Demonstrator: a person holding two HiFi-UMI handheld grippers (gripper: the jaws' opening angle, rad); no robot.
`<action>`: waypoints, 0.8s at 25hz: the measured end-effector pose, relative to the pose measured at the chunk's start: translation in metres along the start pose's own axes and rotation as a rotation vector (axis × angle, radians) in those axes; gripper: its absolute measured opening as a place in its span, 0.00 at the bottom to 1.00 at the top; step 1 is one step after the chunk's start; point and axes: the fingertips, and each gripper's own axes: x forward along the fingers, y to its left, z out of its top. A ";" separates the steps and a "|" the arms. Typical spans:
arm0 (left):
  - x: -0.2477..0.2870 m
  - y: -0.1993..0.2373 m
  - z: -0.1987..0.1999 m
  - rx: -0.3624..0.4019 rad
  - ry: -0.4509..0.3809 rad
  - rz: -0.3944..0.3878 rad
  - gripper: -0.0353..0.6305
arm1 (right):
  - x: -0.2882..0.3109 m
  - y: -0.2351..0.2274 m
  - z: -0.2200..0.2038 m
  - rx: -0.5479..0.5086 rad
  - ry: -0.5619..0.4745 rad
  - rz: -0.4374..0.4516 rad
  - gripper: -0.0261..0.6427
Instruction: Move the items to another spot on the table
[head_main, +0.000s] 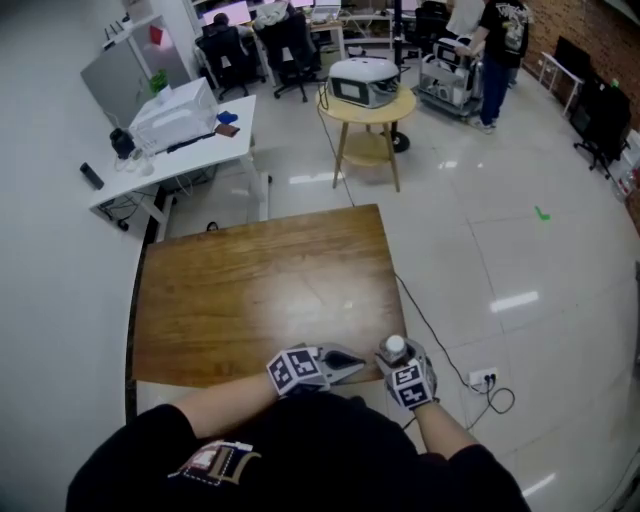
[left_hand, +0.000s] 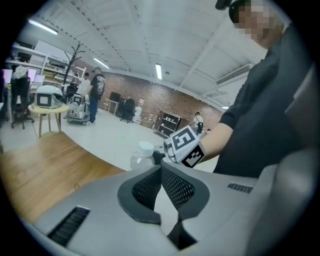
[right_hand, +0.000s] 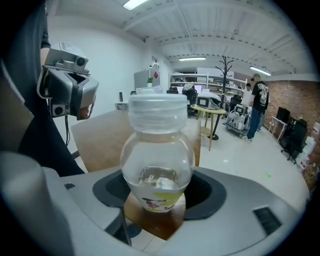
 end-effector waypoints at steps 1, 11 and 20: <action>-0.008 0.006 0.000 -0.017 -0.022 0.028 0.04 | 0.001 0.001 0.002 0.005 -0.006 0.014 0.49; -0.142 0.063 -0.008 -0.143 -0.203 0.282 0.04 | 0.009 0.050 0.104 -0.074 -0.068 0.126 0.49; -0.348 0.114 -0.092 -0.201 -0.203 0.424 0.04 | 0.083 0.159 0.220 -0.119 -0.122 0.172 0.49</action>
